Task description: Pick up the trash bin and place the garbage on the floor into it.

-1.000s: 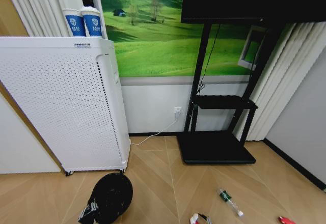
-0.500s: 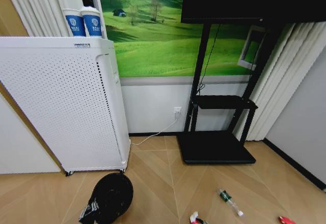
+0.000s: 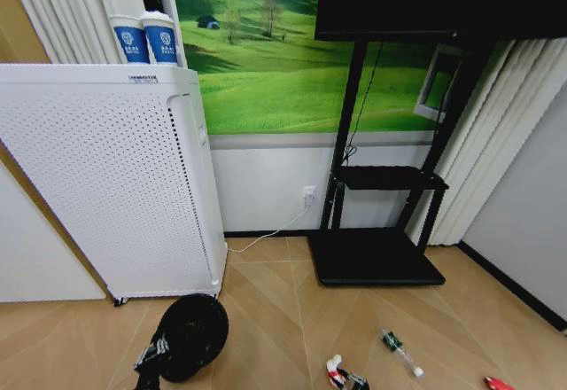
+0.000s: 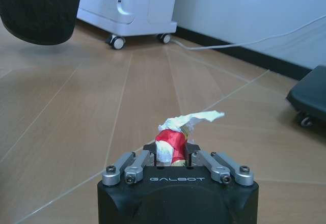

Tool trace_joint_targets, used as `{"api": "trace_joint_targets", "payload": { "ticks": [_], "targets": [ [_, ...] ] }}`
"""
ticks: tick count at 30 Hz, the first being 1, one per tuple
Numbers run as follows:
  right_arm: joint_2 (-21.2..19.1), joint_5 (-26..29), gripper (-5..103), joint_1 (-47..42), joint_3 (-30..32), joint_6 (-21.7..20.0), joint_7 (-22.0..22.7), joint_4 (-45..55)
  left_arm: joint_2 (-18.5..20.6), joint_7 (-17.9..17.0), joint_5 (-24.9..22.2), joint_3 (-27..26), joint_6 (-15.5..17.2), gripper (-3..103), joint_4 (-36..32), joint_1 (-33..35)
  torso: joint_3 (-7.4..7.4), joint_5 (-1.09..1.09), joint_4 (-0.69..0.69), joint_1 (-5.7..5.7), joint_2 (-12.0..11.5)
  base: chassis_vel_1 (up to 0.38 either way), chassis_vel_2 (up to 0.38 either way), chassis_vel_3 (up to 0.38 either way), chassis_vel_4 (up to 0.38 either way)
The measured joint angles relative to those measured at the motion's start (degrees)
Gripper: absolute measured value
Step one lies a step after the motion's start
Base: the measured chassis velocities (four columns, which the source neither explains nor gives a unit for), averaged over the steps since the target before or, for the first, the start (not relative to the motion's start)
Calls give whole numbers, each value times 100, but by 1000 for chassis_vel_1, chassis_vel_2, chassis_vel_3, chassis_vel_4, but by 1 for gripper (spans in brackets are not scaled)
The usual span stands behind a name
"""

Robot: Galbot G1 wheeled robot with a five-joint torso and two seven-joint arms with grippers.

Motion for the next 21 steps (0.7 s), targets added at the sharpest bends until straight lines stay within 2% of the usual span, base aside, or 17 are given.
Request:
{"api": "trace_joint_targets", "payload": {
  "ticks": [2,3,4,5,6,8,9,12,14,16,17,21],
  "targets": [
    [-110,-132,27,-141,330,3,5,248,393,-14,-268,204,74,7,-9,-40,0,1,-2,0,0,0,0,0,0],
    [-110,-132,27,-141,330,3,5,248,393,-14,-268,204,74,7,-9,-40,0,1,-2,0,0,0,0,0,0],
    [-147,-218,27,-177,474,4,5,378,565,26,-376,306,98,7,0,-55,0,-1,-1,0,0,0,0,0,0],
    [-208,-395,27,-202,724,9,6,683,915,133,-534,548,140,7,60,-133,0,-1,1,0,0,0,0,0,0],
    [-208,-395,27,-202,724,9,6,683,915,133,-534,548,140,7,60,-133,0,-1,1,0,0,0,0,0,0],
    [-286,-579,27,-128,846,12,80,1177,1342,201,-730,906,187,7,163,-376,0,0,0,0,0,0,0,0,0],
    [-286,-579,27,-128,846,12,80,1177,1342,201,-730,906,187,7,163,-376,0,0,0,0,0,0,0,0,0],
    [-390,-698,27,345,586,12,249,1954,1827,185,-1014,1377,217,7,289,-725,0,-2,0,0,0,0,0,0,0],
    [-396,-699,27,483,505,12,280,2117,1930,179,-1067,1473,228,7,314,-789,1,-1,0,0,0,0,0,0,0],
    [-387,-692,27,948,179,12,366,2490,2243,173,-1264,1782,240,7,377,-1009,0,-1,1,0,0,0,0,0,0],
    [-387,-692,27,948,179,12,366,2490,2243,173,-1264,1782,240,7,377,-1009,0,-1,1,0,0,0,0,0,0],
    [-188,-659,27,1662,-591,10,417,2763,2870,218,-1755,2696,271,7,536,-1781,1,-1,3,0,0,0,0,0,0]
  ]
}}
